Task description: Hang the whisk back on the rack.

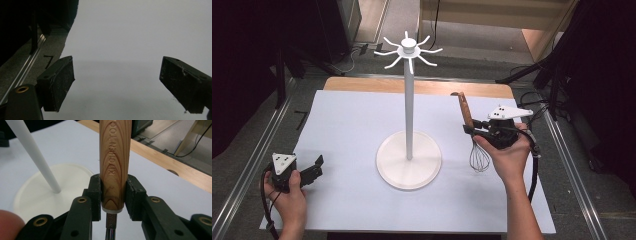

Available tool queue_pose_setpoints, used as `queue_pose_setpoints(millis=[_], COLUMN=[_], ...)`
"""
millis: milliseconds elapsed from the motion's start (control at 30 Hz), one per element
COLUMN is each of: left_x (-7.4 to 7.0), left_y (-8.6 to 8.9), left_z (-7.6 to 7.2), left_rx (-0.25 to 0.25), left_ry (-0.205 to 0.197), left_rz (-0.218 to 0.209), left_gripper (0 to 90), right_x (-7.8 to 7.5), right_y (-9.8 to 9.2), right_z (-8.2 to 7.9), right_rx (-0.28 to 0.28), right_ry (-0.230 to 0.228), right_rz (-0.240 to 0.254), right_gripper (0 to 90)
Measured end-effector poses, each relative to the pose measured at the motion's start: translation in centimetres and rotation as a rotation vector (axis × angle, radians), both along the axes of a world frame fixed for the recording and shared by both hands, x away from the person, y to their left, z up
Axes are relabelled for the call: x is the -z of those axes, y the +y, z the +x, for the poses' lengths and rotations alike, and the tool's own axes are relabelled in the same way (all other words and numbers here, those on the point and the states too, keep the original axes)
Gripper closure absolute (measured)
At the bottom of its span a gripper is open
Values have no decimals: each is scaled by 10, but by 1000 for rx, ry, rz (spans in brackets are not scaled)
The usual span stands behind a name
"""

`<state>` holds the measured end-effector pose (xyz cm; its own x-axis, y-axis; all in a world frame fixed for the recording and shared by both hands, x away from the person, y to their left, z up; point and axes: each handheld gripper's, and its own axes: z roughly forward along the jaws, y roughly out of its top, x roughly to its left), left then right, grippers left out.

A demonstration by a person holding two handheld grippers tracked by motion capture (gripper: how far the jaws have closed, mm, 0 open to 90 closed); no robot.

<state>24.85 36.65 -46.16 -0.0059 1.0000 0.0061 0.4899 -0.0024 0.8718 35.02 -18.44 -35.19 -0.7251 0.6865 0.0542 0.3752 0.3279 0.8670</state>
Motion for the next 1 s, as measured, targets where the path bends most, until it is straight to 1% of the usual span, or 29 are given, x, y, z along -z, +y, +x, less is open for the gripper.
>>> queue_pose_setpoints(millis=[133, 167, 300, 333, 400, 433, 500, 533, 567, 600, 700, 800, 833, 967, 1000], left_x=[0, 0, 0, 0, 0, 0, 0, 0, 0, 0, 0, 0, 0, 0, 0], left_y=[0, 0, 0, 0, 0, 0, -1, -1, -1, -1, 0, 0, 0, 0, 0], left_z=[0, 0, 0, -1, -1, -1, -1, -1, -1, -1, -1, -1, -1, -1, -1], left_rx=[-2, -3, -3, -7, -8, -8, -7, -5, -8, -9, -8, -9, -9, -7, -8], left_ry=[-4, -6, -6, -8, -10, -10, -10, -11, -13, -13, -11, -11, -11, -11, -11], left_rz=[0, 3, 3, 1, 2, 2, 3, 3, 0, -1, -1, -3, -3, -3, -2], left_gripper=[131, 131, 131, 131, 131, 131, 132, 132, 132, 132, 132, 132, 132, 132, 132], right_x=[-2, -4, -7, -7, -10, -10, -11, -12, -12, -14, -15, -17, -19, -22, -25], right_y=[-1, -1, 1, 1, 2, 2, 4, 6, 6, 9, 11, 14, 16, 19, 21], right_z=[-5, -8, -13, -13, -17, -17, -20, -21, -21, -23, -24, -26, -28, -31, -33], right_rx=[-3, -10, -8, -8, -7, -7, -11, -16, -16, -19, -25, -36, -40, -47, -54], right_ry=[-25, -44, -80, -80, -113, -113, -122, -137, -137, -143, -152, -168, -183, -198, -208], right_rz=[71, 90, 119, 119, 141, 141, 158, 167, 167, 180, 186, 210, 219, 236, 253], right_gripper=[713, 713, 713, 713, 713, 713, 713, 713, 713, 713, 713, 713, 713, 713, 713])
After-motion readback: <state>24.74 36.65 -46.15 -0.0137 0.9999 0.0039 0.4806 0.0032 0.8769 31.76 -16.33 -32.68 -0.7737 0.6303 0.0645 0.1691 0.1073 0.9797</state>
